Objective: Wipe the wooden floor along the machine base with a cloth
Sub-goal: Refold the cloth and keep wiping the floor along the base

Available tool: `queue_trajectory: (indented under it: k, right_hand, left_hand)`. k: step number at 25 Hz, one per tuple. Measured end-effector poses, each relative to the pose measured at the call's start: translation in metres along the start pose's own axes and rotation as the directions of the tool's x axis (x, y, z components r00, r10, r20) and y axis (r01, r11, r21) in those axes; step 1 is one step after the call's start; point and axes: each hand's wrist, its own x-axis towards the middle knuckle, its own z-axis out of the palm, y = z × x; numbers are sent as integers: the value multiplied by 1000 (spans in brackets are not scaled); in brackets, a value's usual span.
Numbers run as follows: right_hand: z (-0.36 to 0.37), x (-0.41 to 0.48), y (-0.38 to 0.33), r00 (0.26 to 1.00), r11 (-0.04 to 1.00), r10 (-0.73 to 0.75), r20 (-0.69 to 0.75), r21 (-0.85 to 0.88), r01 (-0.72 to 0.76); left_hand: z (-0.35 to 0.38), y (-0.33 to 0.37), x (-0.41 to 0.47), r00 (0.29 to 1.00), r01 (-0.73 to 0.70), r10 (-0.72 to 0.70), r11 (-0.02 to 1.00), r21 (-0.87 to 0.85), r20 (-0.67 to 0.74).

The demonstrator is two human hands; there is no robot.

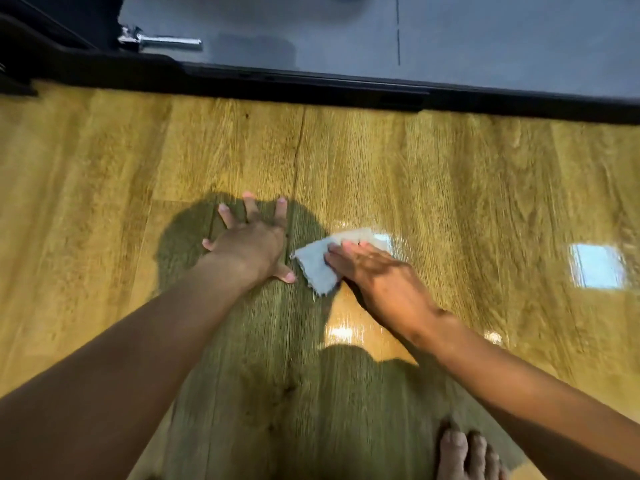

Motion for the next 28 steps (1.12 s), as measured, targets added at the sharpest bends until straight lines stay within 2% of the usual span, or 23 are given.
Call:
queue_trajectory:
  k: [2, 5, 7, 10, 12, 15, 18, 20, 23, 24, 28]
  right_hand:
    - [-13, 58, 25, 989, 989, 150, 1, -3, -150]
    - [-22, 105, 49, 973, 973, 229, -25, -24, -230]
    - [-14, 90, 40, 975, 978, 209, -70, -11, -210]
    - [4, 52, 25, 994, 997, 67, -86, -16, -69]
    - [-1, 72, 44, 997, 999, 20, -72, -48, -23]
    - [-26, 140, 92, 987, 973, 141, -76, -174, -152]
    - [-34, 172, 110, 934, 935, 322, -157, -99, -340]
    - [-18, 159, 94, 921, 934, 342, -188, -44, -356]
    - [-14, 138, 92, 961, 963, 218, -168, -120, -239]
    - [-21, 142, 103, 962, 957, 230, -147, -145, -251]
    - [-42, 158, 125, 875, 882, 452, -176, -62, -468]
  left_hand:
    - [-2, 0, -2, 1000, 4, -4, 1000, -11, 4]
    - [-3, 0, -7, 1000, -2, 2, 1000, -20, 6]
    - [-3, 1, -8, 1000, -7, 7, 999, -35, 11]
    - [-4, 3, -7, 1000, 10, -9, 999, -48, 23]
    - [-6, 4, -7, 999, 11, -9, 999, -51, 33]
    - [-6, 5, -8, 999, 7, -5, 998, -55, 32]
    - [-6, 4, -8, 1000, 3, -1, 999, -52, 25]
    - [-6, 4, -7, 1000, -1, 2, 998, -63, 27]
    - [-6, 5, -6, 1000, 4, -3, 998, -56, 24]
    - [-6, 5, -6, 1000, 8, -6, 998, -58, 26]
    - [-6, 5, -5, 1000, 10, -9, 999, -51, 20]
